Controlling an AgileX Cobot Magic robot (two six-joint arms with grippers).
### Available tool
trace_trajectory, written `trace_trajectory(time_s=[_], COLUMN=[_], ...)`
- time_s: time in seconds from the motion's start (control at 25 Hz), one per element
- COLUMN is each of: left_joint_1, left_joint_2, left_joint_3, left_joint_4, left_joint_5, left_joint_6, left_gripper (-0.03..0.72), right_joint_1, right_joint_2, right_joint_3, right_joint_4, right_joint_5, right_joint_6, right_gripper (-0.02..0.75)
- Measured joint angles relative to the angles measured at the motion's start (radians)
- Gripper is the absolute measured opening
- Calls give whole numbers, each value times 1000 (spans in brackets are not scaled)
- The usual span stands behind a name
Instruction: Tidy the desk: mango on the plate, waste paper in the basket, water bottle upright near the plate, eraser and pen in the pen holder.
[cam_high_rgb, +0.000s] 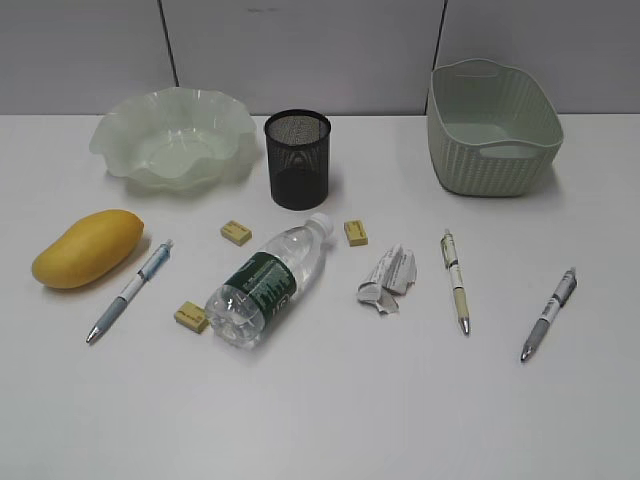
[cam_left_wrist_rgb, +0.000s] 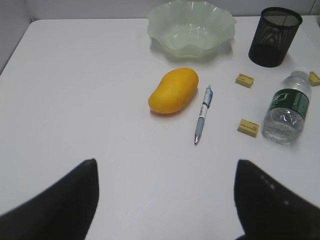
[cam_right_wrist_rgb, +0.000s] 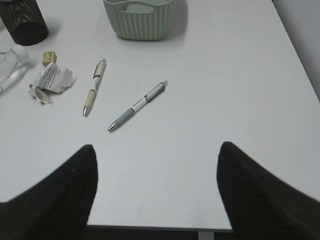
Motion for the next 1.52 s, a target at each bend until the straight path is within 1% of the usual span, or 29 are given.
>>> trace_trajectory(time_s=[0.6, 0.84, 0.96, 1.16, 1.36, 1.52], left_joint_1=[0, 0, 0, 0, 0, 0], left_joint_2=[0, 0, 4, 118, 330, 501], left_joint_3=[0, 0, -1, -29, -73, -108], left_joint_4=[0, -4, -14, -53, -87, -90], left_joint_5=[-1, -2, -5, -78, -182, -238], left_joint_6=[0, 0, 0, 0, 0, 0], left_gripper=[623, 580, 574, 572, 571, 571], right_joint_1=[0, 0, 0, 0, 0, 0], right_joint_2=[0, 0, 0, 0, 0, 0], right_joint_3=[0, 0, 0, 0, 0, 0], right_joint_4=[0, 0, 0, 0, 0, 0], right_joint_5=[0, 0, 0, 0, 0, 0], right_joint_6=[0, 0, 0, 0, 0, 0], right_gripper=[585, 585, 585, 585, 585, 585])
